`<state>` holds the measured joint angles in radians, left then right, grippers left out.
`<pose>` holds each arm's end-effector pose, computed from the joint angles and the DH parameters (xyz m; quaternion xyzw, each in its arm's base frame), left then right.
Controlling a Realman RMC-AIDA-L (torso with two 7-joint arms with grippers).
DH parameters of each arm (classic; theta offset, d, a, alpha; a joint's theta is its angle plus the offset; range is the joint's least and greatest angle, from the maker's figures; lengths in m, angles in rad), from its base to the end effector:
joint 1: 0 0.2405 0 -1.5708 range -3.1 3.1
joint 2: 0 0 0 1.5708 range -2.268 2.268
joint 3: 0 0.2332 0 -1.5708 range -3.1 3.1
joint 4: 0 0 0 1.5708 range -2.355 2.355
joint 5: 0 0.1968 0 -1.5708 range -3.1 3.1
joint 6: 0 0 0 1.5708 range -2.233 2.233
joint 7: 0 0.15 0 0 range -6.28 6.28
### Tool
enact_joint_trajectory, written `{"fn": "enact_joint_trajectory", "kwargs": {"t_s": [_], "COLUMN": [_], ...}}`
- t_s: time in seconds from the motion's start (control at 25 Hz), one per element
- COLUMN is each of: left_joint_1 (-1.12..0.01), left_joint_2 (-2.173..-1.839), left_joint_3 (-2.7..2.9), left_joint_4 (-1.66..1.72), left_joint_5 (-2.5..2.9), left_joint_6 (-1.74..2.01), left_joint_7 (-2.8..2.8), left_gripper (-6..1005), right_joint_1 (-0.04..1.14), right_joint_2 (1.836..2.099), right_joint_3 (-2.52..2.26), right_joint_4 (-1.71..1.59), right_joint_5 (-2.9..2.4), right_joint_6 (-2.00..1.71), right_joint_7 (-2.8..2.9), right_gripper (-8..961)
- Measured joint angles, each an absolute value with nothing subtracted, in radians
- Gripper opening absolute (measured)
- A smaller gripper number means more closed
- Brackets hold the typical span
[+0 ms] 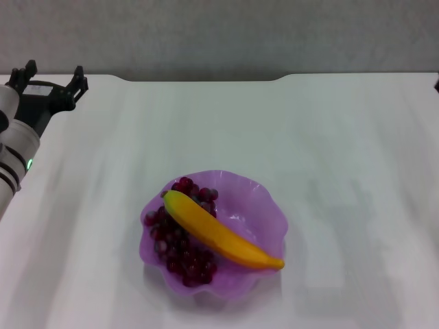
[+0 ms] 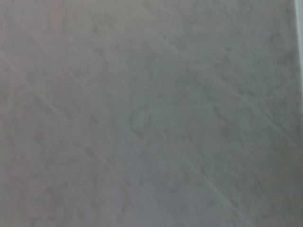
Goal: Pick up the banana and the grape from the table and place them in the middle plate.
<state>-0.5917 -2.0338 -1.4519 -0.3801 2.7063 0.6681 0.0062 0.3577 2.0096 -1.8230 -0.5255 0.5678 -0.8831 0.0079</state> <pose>-0.2622 0.4150 0.0340 -0.6986 -0.2350 -0.2286 0.6359 0.2877 0.3630 0.0574 -0.6422 0.2286 0.2960 0.6691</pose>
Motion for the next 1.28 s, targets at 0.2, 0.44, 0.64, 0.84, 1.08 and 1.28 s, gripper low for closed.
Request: {"fn": "enact_joint_trajectory", "kwargs": {"t_s": [0.2,0.44,0.64,0.84,1.08,1.28], "left_joint_1": [-0.626,-0.645,-0.654,-0.666,-0.677,-0.684], "left_joint_2": [-2.039,-2.038,-2.039,-2.036,-2.032,-2.031], "left_joint_3": [-1.453,-1.461,-1.533,-1.581,-1.596,-1.6], "left_joint_4": [-0.314,-0.273,-0.248,-0.221,-0.198,-0.197], "left_joint_5": [2.706,2.706,2.699,2.649,2.639,2.641], "left_joint_6": [0.7,0.703,0.703,0.697,0.694,0.687], "left_joint_7": [0.004,0.002,0.0,-0.002,0.013,0.014], "left_gripper": [883,882,883,884,885,886], "right_joint_1": [0.404,0.451,0.504,0.509,0.508,0.515], "right_joint_2": [2.012,2.01,2.009,2.012,2.012,2.012], "right_joint_3": [-1.762,-1.726,-1.682,-1.676,-1.666,-1.636], "right_joint_4": [-0.413,-0.318,-0.233,-0.224,-0.218,-0.216], "right_joint_5": [0.57,0.571,0.571,0.569,0.57,0.571], "right_joint_6": [-0.91,-0.93,-0.921,-0.925,-0.924,-0.919], "right_joint_7": [0.067,0.073,0.034,0.031,-0.041,-0.049], "right_gripper": [885,883,880,878,882,886]}}
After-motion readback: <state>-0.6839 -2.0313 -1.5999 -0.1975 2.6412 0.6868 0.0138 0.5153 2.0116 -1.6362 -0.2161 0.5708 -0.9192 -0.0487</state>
